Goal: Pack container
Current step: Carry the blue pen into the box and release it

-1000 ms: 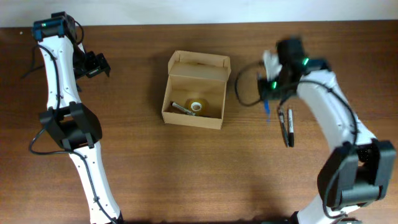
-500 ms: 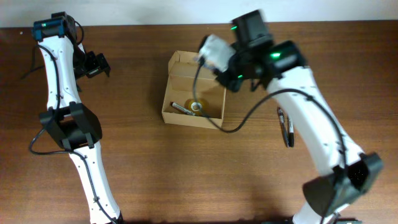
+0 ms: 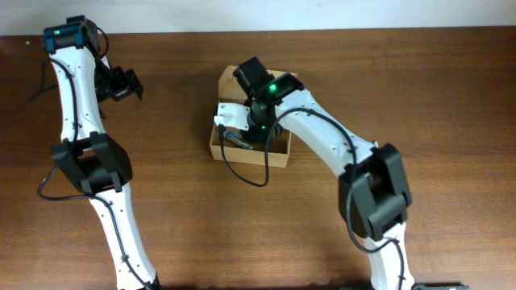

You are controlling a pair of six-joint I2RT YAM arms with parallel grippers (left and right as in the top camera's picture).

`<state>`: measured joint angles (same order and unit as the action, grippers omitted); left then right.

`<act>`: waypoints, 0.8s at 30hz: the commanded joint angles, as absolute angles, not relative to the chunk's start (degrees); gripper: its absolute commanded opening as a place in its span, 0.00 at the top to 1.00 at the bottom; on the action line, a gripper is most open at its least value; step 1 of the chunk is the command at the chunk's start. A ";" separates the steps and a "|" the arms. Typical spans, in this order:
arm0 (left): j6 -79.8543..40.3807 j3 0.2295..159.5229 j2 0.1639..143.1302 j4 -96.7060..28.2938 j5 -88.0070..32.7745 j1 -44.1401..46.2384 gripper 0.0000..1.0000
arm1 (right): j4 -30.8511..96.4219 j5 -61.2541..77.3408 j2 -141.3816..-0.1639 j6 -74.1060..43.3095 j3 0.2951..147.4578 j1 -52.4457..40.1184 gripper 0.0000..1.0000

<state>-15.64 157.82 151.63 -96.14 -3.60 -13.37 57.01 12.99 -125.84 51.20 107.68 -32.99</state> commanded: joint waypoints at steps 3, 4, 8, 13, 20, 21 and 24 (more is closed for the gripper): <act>-15.57 157.56 152.14 -96.05 -2.98 -13.56 0.00 | 57.63 13.39 -129.86 50.63 108.01 -33.10 0.96; -15.57 157.56 152.14 -96.05 -2.98 -13.56 0.00 | 57.60 13.50 -130.17 50.52 108.01 -33.10 0.96; -15.57 157.56 152.14 -96.05 -2.98 -13.56 0.00 | 57.58 12.82 -130.28 48.97 108.09 -33.10 0.73; -15.57 157.56 152.14 -96.05 -2.98 -13.56 0.00 | 56.84 8.84 -127.50 42.19 109.89 -33.08 0.43; -15.57 157.56 152.14 -96.05 -2.98 -13.56 0.00 | 57.19 -2.87 -118.89 30.81 114.72 -32.77 0.43; -15.57 157.56 152.14 -96.05 -2.98 -13.56 0.00 | 57.23 -4.69 -116.53 29.74 114.72 -32.56 0.43; -15.57 157.56 152.14 -96.05 -2.98 -13.56 0.00 | 57.30 -6.90 -110.06 26.46 114.72 -31.24 0.41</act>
